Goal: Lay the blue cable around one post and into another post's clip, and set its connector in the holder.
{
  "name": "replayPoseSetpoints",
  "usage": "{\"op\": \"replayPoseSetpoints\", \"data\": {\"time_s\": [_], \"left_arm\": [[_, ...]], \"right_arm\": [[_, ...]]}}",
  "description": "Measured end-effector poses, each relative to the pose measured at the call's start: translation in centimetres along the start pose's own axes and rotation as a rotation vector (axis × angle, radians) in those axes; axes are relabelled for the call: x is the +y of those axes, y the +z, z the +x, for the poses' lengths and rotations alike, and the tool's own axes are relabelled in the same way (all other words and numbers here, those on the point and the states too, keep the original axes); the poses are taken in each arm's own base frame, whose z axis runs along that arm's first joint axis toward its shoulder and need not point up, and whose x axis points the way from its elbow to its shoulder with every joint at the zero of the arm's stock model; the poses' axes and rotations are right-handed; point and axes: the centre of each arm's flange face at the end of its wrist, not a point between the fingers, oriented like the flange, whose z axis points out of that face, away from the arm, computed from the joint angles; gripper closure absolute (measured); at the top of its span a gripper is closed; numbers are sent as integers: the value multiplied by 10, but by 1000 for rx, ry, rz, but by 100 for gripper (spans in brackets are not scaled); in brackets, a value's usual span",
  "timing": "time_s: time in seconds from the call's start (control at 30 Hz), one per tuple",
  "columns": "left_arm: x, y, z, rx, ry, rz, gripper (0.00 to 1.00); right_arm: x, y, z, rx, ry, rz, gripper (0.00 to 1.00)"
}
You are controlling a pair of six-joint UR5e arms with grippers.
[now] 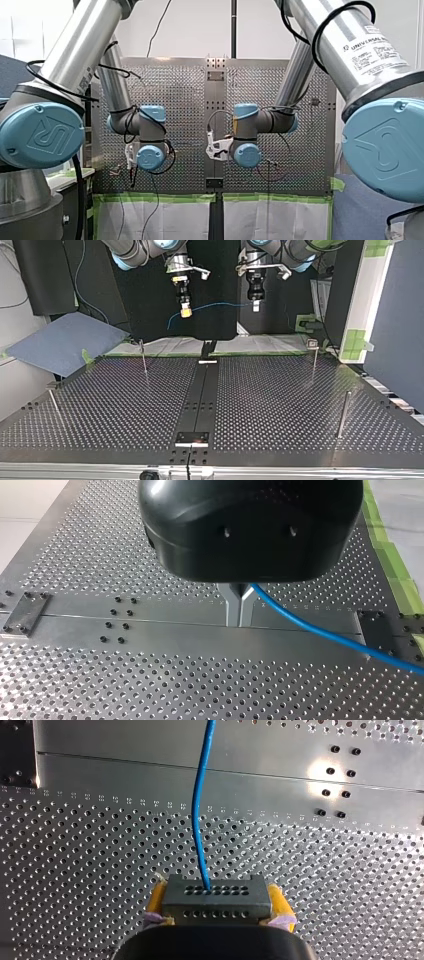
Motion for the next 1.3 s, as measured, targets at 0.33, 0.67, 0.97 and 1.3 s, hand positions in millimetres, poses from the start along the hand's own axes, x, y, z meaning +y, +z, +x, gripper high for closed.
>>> {"op": "replayPoseSetpoints", "data": {"time_s": [0.33, 0.67, 0.97, 1.3], "left_arm": [[0, 0, 0, 0, 0, 0, 100], [3, -6, 14, 24, 15, 8, 100], [7, -11, 34, 67, 43, 7, 100], [8, -12, 35, 70, 45, 7, 100]], "right_arm": [[0, 0, 0, 0, 0, 0, 100], [3, -2, -17, -34, -3, 2, 100], [2, -11, -57, -107, -20, 8, 100], [2, -15, -74, -138, -28, 11, 100]]}}
